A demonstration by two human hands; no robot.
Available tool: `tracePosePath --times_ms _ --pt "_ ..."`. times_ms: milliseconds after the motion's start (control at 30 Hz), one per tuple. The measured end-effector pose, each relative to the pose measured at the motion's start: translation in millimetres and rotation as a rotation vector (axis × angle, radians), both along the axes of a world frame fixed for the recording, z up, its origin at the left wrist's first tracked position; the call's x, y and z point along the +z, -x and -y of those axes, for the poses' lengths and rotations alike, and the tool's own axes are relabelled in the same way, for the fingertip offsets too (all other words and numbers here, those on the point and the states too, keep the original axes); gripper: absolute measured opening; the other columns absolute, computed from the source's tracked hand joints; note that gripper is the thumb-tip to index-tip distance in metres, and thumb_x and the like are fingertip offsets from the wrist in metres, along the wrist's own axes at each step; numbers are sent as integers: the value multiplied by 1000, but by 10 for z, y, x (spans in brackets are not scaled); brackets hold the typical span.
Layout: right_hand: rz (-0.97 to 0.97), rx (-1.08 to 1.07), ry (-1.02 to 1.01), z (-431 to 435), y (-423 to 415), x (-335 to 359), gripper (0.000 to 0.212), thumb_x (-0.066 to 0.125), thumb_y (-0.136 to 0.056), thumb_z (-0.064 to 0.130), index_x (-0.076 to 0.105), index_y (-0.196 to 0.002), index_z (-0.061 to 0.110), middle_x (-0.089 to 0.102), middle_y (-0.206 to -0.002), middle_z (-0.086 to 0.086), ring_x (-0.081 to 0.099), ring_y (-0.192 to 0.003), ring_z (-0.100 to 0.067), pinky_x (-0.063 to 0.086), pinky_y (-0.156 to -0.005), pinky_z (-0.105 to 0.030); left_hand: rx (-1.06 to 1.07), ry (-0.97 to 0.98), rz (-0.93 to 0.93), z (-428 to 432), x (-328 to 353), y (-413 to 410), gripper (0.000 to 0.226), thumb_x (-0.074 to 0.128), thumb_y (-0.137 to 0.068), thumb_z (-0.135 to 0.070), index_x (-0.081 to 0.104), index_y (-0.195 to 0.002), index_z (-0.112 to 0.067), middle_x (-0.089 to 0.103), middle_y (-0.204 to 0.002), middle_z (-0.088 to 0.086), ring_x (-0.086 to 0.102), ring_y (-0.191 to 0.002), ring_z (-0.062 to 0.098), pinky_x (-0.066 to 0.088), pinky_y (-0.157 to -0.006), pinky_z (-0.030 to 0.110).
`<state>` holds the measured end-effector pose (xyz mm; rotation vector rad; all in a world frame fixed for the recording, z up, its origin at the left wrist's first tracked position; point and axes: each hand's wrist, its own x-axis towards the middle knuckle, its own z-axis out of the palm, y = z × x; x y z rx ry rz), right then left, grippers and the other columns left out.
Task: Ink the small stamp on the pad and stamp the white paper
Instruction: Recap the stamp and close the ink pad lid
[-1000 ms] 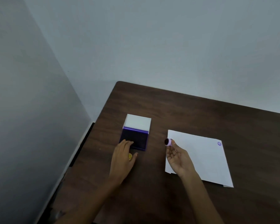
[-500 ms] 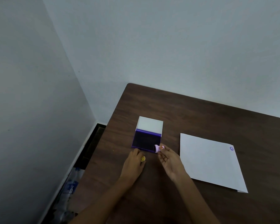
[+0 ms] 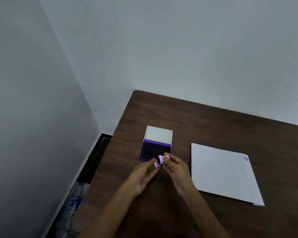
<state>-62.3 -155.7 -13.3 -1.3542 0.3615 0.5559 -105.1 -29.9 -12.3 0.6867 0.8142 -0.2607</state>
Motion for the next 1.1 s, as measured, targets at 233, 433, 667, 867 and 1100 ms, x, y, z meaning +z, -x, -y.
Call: tracePosePath --times_ms 233,433,667,867,1100 --pt "138 46 113 -30 47 28 18 67 -78 17 64 -96 17 68 -101 -9 62 -97 -23 51 -88 -36 4 30 37 -17 21 -27 12 60 -82 -4 68 -91 -2 75 -79 15 71 -77 21 58 -56 25" --pt "232 63 189 -9 51 20 25 71 -74 22 65 -98 18 70 -94 1 63 -90 -13 50 -75 -22 3 25 63 -19 59 -41 10 62 -81 -3 69 -88 -2 74 -84 16 70 -82 23 59 -61 27" --pt "323 104 275 -11 27 26 21 74 -72 20 68 -92 15 71 -91 3 63 -87 -8 45 -65 -9 -94 -49 131 -17 90 -62 14 66 -76 -1 72 -87 -4 74 -93 14 69 -90 21 57 -77 28" --pt "278 102 285 -20 18 -4 29 77 -68 21 67 -95 12 69 -88 4 62 -84 -8 45 -64 -12 -144 -172 151 -41 31 -28 17 67 -77 -7 71 -94 -8 75 -92 8 70 -87 16 58 -68 22" --pt "301 66 419 -102 54 -161 24 78 -68 27 68 -89 19 71 -85 4 64 -80 -8 49 -72 -17 -176 -418 98 -129 -45 -5 20 65 -80 -16 65 -101 -15 68 -99 5 63 -95 17 52 -72 21"
